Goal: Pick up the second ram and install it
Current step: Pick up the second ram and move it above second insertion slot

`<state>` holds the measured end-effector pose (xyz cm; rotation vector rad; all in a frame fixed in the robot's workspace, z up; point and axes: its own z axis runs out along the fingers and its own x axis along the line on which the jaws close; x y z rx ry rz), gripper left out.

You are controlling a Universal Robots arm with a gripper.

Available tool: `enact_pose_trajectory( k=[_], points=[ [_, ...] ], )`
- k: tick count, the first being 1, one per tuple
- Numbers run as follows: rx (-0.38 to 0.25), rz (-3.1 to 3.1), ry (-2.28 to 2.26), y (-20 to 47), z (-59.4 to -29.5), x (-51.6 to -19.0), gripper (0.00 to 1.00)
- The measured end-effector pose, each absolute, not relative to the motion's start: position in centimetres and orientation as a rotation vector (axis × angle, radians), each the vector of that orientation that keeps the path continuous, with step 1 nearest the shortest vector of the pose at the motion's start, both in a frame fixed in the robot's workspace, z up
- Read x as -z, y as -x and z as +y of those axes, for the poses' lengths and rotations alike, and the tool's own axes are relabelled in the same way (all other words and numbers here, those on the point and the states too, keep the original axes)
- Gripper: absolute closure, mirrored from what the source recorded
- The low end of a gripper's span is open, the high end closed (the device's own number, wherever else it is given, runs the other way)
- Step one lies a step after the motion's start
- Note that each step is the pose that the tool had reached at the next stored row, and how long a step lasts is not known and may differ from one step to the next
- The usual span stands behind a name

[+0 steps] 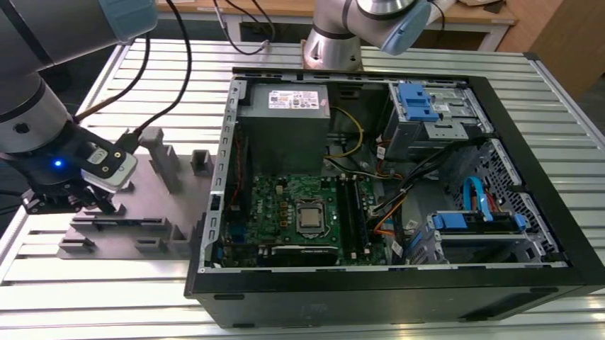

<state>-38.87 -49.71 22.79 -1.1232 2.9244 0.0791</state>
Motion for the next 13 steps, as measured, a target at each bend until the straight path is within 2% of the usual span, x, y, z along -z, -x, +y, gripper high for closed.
enact_pose_trajectory(
  k=[13],
  points=[
    [-0.080,2.862,1.280,38.87,-49.71,-22.78,0.93]
  ],
)
